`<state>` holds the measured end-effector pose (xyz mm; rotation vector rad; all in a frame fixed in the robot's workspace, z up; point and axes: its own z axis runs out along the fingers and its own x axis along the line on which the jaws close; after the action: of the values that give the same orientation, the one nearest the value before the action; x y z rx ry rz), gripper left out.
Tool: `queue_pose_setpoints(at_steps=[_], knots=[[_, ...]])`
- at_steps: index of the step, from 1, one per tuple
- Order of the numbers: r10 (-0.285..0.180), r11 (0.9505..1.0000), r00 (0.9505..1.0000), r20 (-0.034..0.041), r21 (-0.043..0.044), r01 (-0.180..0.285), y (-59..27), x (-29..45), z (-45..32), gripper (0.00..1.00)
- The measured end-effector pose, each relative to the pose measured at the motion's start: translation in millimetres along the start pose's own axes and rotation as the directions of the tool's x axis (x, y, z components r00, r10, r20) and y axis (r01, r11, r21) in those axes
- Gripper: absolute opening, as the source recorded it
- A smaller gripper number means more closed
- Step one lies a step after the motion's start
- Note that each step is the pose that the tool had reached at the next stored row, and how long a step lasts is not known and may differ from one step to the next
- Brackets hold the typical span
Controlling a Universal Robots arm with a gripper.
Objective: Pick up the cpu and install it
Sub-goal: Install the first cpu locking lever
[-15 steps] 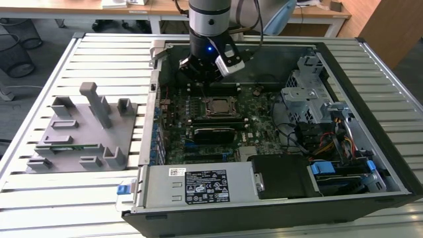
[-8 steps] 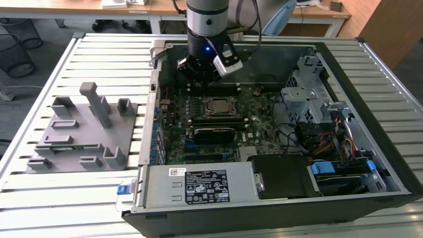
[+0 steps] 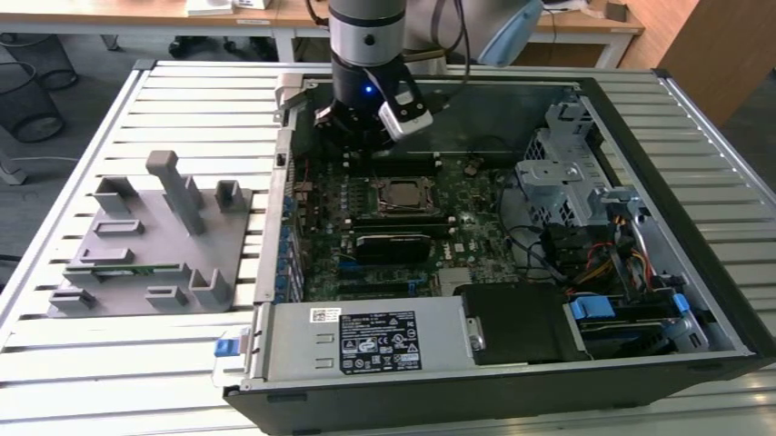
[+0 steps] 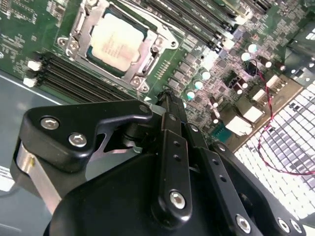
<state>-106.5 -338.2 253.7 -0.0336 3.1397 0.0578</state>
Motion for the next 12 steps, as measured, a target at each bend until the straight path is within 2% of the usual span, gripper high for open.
queue_pose_setpoints(at_steps=[7, 12], knots=[[0.0, 1.0, 1.0, -0.0001, 0.0001, 0.0, 2.1, 6.2, 0.0, 0.11], [0.0, 1.0, 1.0, 0.0, 0.0, 0.0, 7.1, 7.9, 0.2, 0.11]])
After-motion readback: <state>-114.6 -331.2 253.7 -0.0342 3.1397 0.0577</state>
